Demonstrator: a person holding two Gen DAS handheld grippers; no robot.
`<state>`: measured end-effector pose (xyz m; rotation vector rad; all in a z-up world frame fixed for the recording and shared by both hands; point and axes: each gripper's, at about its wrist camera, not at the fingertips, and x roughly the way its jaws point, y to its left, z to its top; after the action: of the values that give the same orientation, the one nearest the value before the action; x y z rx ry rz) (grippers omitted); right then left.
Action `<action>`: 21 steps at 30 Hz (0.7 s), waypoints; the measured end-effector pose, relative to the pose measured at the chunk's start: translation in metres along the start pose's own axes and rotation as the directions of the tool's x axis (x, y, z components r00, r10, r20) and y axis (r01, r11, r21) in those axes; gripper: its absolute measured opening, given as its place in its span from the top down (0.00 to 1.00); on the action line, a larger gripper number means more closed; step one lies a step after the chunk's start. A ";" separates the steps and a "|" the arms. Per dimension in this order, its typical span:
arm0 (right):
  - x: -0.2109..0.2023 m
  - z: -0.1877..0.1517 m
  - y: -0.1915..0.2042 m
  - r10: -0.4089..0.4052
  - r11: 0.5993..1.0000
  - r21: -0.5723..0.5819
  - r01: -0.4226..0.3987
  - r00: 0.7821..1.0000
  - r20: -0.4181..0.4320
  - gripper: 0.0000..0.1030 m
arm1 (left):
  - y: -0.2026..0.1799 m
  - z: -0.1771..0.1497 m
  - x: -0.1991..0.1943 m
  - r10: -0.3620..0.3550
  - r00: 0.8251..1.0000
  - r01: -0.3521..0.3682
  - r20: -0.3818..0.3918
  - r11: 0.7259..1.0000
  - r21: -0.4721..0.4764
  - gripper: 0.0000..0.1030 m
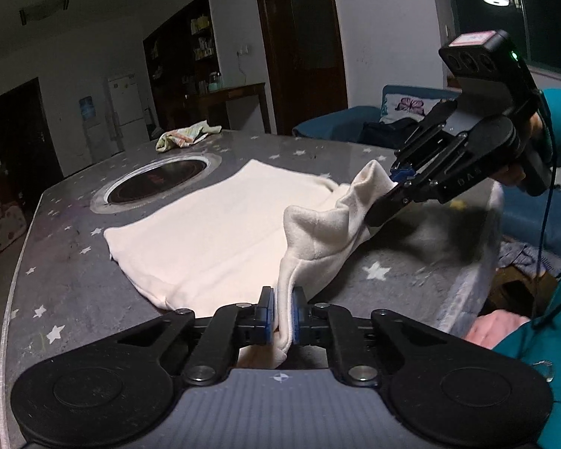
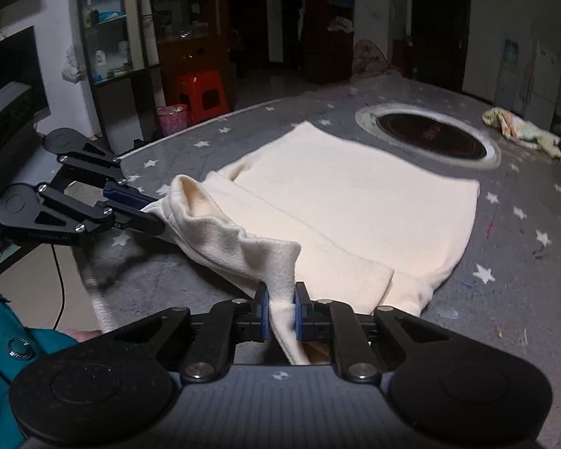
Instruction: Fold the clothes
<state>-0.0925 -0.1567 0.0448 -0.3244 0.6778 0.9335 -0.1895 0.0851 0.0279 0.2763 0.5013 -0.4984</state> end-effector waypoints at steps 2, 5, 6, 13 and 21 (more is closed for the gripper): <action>-0.009 0.000 0.007 0.007 1.000 -0.021 -0.007 1.000 0.012 0.89 | -0.001 0.002 -0.010 -0.008 1.000 0.008 0.013 1.000 -0.009 0.90; -0.026 0.000 0.017 0.028 0.999 -0.040 -0.027 0.999 0.021 0.90 | -0.003 0.003 -0.031 -0.032 0.999 0.033 0.025 0.999 -0.036 0.90; -0.033 0.000 0.021 0.039 0.998 -0.043 -0.038 0.999 0.023 0.90 | -0.004 0.004 -0.039 -0.036 0.999 0.037 0.031 0.998 -0.047 0.90; -0.065 0.014 0.042 0.083 0.992 -0.093 -0.080 0.996 0.035 0.90 | 0.002 0.020 -0.066 -0.019 0.996 0.028 0.092 0.995 -0.092 0.90; -0.053 0.060 0.004 0.014 0.998 -0.065 -0.009 0.997 0.077 0.90 | 0.043 0.059 -0.025 0.036 0.991 -0.026 0.126 0.996 -0.081 0.91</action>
<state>-0.0939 -0.1556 0.1246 -0.3406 0.5797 0.9758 -0.1629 0.1096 0.0964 0.1744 0.3908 -0.4615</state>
